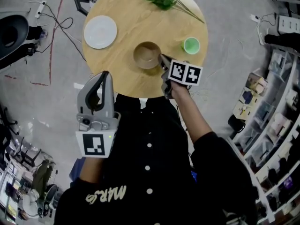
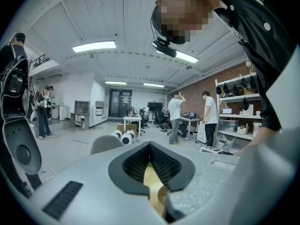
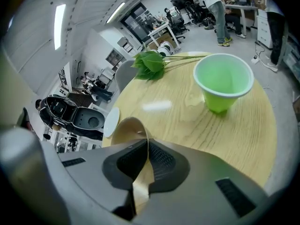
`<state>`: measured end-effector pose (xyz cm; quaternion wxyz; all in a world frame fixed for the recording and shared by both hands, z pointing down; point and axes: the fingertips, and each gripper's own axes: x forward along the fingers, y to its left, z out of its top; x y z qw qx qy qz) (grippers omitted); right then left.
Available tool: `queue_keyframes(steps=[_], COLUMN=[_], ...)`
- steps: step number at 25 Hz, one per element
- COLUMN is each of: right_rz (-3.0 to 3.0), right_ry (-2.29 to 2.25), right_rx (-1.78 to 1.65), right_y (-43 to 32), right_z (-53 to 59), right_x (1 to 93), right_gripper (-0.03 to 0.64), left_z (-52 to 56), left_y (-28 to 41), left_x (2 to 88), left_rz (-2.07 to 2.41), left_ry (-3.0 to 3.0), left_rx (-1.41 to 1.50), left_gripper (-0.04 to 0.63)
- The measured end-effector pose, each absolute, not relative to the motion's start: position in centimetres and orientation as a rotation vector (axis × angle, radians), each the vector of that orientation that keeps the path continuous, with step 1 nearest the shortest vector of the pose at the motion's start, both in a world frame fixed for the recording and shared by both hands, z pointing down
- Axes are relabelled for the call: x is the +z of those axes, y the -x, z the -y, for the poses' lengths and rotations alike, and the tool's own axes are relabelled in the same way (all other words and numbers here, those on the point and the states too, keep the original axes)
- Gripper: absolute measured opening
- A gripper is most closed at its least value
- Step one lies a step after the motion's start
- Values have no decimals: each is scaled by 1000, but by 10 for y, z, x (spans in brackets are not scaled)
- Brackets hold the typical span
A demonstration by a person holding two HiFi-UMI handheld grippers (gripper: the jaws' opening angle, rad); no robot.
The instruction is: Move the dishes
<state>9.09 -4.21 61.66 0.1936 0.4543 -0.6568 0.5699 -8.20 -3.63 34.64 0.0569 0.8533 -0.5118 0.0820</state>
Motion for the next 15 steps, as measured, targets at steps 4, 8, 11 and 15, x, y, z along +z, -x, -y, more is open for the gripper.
queue_keyframes(steps=[4,8,11,15], right_rz=[1848,1841,1829,1818], right_ry=[-1260,-1257,-1272,-1276], right_rx=[1592,1577,1558,1536], right_y=[-89,-88,-89,-89], right_z=[42,41,41,40], right_x=[620,624,626,627], right_gripper=[9,9,9,15], left_z=[36,36,34,35], left_y=[79,80,83,88], left_x=[350,351,353,353], left_rz=[1549,1547,1548,1556], left_ry=[-2580,-2581,-2572,-2553], left_rx=[252,257,258,240], left_gripper=[5,4,3,3])
